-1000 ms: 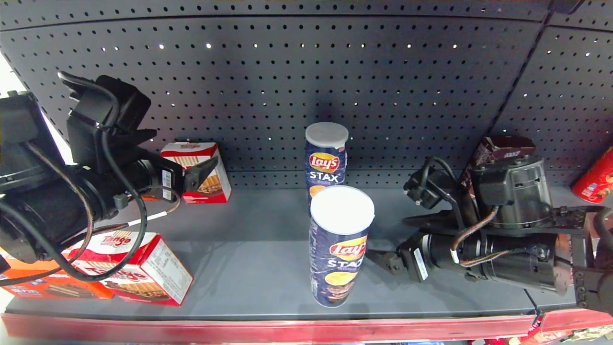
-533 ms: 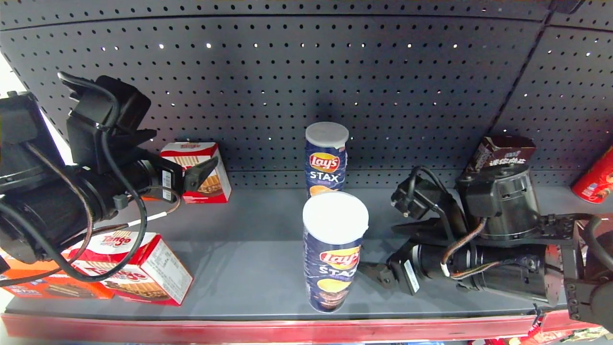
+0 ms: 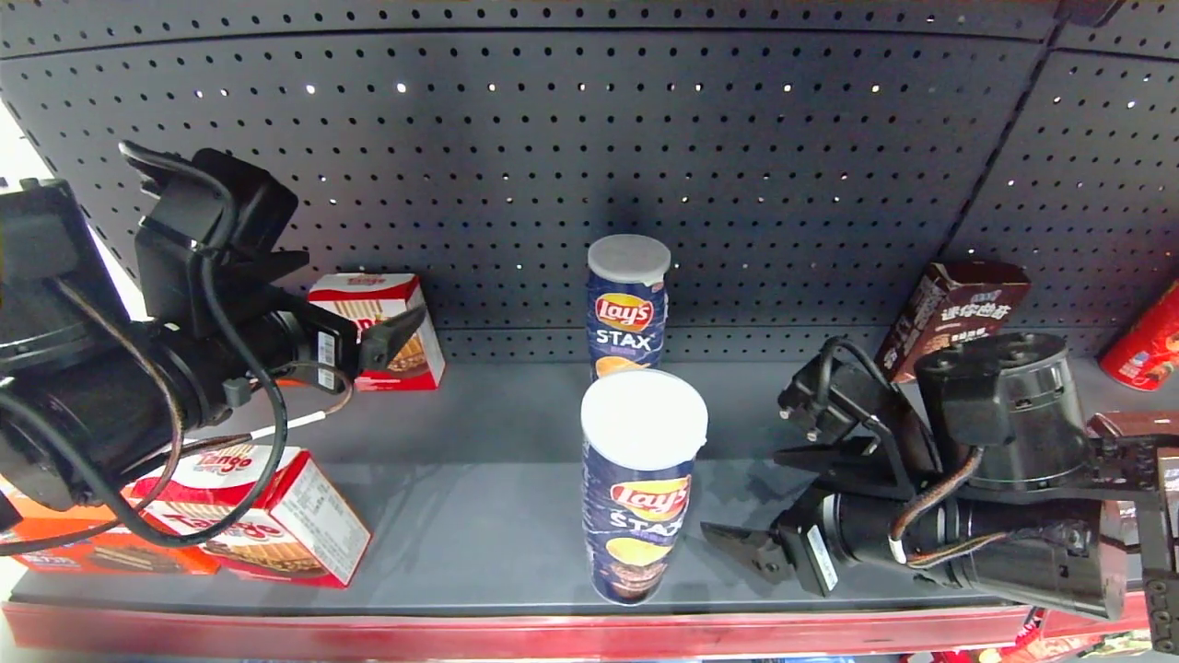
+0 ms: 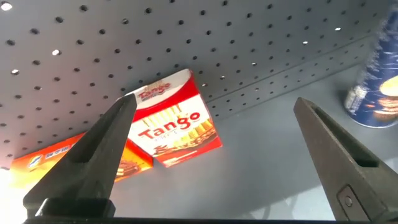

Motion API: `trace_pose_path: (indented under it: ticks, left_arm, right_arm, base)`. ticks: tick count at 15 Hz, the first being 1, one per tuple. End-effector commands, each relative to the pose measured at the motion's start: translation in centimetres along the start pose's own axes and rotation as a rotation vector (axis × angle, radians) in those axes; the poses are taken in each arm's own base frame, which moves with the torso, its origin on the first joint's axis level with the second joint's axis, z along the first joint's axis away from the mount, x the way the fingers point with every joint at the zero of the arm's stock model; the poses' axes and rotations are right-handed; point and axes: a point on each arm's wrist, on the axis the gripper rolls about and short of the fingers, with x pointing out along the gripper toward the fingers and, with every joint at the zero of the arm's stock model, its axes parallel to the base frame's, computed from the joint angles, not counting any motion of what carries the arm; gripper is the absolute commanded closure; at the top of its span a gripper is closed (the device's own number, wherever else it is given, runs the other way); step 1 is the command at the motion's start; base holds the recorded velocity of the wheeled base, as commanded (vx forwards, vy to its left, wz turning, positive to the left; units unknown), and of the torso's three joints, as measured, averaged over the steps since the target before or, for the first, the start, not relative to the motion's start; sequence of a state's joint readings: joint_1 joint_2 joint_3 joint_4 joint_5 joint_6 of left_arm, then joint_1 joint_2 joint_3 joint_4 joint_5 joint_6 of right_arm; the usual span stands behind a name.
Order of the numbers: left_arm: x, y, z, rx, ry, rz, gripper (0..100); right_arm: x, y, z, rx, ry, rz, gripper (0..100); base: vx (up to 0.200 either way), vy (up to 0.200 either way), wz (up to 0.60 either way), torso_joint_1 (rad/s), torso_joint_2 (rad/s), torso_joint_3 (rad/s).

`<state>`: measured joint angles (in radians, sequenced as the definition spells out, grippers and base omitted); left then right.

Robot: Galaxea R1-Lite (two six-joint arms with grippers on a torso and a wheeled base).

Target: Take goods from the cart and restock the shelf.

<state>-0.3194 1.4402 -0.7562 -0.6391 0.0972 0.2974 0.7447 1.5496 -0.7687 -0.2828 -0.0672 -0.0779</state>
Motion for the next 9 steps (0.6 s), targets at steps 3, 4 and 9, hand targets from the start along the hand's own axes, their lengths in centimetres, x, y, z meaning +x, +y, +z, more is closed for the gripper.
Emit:
trace_pose_path:
  ticks: [3,4,9]
  left_arm:
    - [-1.5,-4.0,0.3,0.02,-0.022,-0.189,0]
    - [-1.9,-5.2,0.3,0.027,-0.024,-0.241,0]
    - [-4.0,-9.0,-2.4,0.179,0.046,-0.434,0]
  right_arm:
    - [-1.5,-0.4,-0.4,0.008,-0.018,-0.011,0]
    - [-1.6,-0.6,-0.4,0.011,-0.021,-0.017,0]
    - [-2.0,-1.3,-0.3,0.025,-0.03,-0.039,0]
  base:
    - [0.0,0.0,0.0,0.0,0.0,0.0]
    - [0.0,0.0,0.0,0.0,0.0,0.0]
    - [0.0,0.0,0.0,0.0,0.0,0.0]
